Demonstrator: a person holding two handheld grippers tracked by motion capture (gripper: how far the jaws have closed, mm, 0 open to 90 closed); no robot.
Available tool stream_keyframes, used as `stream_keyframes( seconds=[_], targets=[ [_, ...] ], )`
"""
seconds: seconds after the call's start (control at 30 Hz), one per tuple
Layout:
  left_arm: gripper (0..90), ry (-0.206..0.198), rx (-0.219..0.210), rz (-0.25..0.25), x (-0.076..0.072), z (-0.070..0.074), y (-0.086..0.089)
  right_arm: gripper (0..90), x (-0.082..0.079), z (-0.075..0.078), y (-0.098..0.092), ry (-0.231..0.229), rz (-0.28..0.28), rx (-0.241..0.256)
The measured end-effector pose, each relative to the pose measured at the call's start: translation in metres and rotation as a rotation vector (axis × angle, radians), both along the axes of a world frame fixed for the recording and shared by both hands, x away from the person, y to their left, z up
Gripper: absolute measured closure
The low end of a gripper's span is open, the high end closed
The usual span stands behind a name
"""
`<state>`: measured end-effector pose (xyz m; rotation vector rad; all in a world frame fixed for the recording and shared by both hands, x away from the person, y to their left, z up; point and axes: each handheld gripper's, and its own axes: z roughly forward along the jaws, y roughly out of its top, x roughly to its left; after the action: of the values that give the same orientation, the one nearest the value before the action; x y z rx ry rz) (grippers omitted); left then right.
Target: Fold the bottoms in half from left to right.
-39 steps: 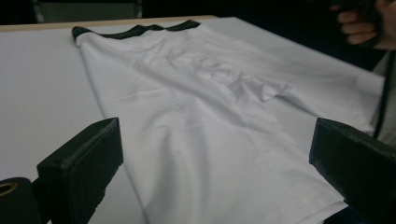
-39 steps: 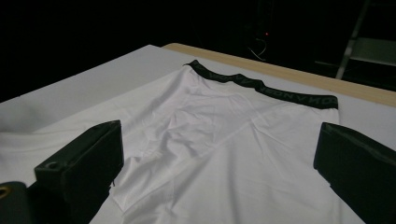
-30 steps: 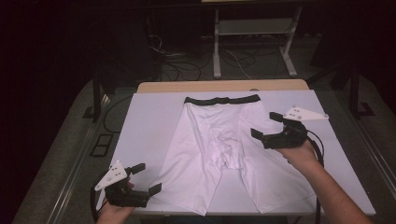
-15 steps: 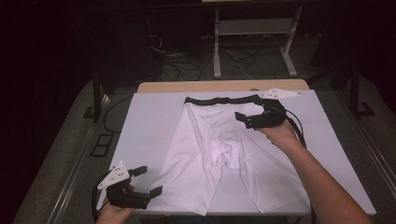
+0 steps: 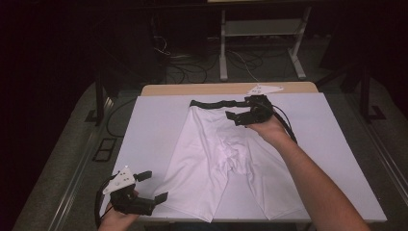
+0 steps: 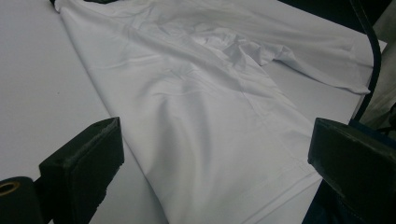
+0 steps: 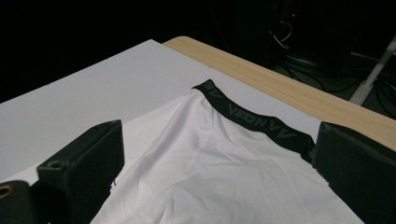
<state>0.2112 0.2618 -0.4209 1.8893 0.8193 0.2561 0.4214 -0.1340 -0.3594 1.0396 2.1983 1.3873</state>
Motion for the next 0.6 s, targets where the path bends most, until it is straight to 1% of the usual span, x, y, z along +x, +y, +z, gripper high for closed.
stream_keyframes(
  seconds=[0.03, 0.07, 0.1, 0.13, 0.17, 0.2, 0.23, 0.3, 0.33, 0.37, 0.4, 0.43, 0.47, 0.57, 0.6],
  targets=[
    [2.5, 0.004, 0.002, -0.002, 0.000, -0.001, -0.001, 1.6, 0.005, 0.000, 0.005, -0.002, 0.003, -0.001],
    [2.4, 0.016, -0.014, -0.016, -0.001, -0.001, -0.002, 2.1, 0.008, 0.000, 0.007, -0.009, -0.001, 0.009],
    [2.3, 0.016, -0.020, -0.029, -0.002, 0.000, -0.003, 2.1, 0.011, 0.000, 0.009, -0.011, -0.003, 0.011],
    [2.3, 0.008, -0.018, -0.038, -0.002, 0.002, -0.005, 1.9, 0.015, 0.000, 0.012, -0.012, -0.006, 0.001],
    [2.4, 0.002, -0.018, -0.049, -0.002, 0.003, -0.007, 2.0, 0.019, -0.001, 0.013, -0.009, -0.007, 0.013],
    [2.4, 0.002, -0.018, -0.049, -0.002, 0.003, -0.007, 2.0, 0.019, -0.001, 0.013, -0.009, -0.007, 0.013],
    [2.4, 0.002, -0.018, -0.049, -0.002, 0.003, -0.007, 2.0, 0.024, -0.002, 0.015, -0.006, -0.014, 0.029],
    [2.5, 0.000, -0.019, -0.055, -0.001, 0.003, -0.010, 2.1, 0.024, -0.002, 0.015, -0.006, -0.014, 0.029],
    [2.5, 0.007, -0.018, -0.064, 0.000, 0.002, -0.011, 2.4, 0.032, -0.003, 0.018, 0.000, -0.032, 0.051],
    [2.5, 0.007, -0.018, -0.064, 0.000, 0.002, -0.011, 2.4, 0.032, -0.003, 0.018, 0.000, -0.032, 0.051],
    [2.5, 0.010, -0.007, -0.071, 0.000, 0.001, -0.012, 2.6, 0.038, -0.007, 0.023, 0.008, -0.039, 0.055],
    [2.6, 0.010, -0.007, -0.071, 0.000, 0.001, -0.012, 2.6, 0.038, -0.007, 0.023, 0.008, -0.039, 0.055],
    [2.6, 0.013, -0.010, -0.074, 0.001, 0.001, -0.012, 2.9, 0.048, -0.017, 0.035, 0.021, -0.035, 0.035],
    [2.5, 0.013, -0.010, -0.074, 0.001, 0.001, -0.012, 3.0, 0.050, -0.019, 0.037, 0.023, -0.032, 0.024],
    [2.6, 0.018, -0.023, -0.080, 0.003, 0.001, -0.011, 3.2, 0.054, -0.025, 0.042, 0.030, -0.029, 0.014]
  ],
)
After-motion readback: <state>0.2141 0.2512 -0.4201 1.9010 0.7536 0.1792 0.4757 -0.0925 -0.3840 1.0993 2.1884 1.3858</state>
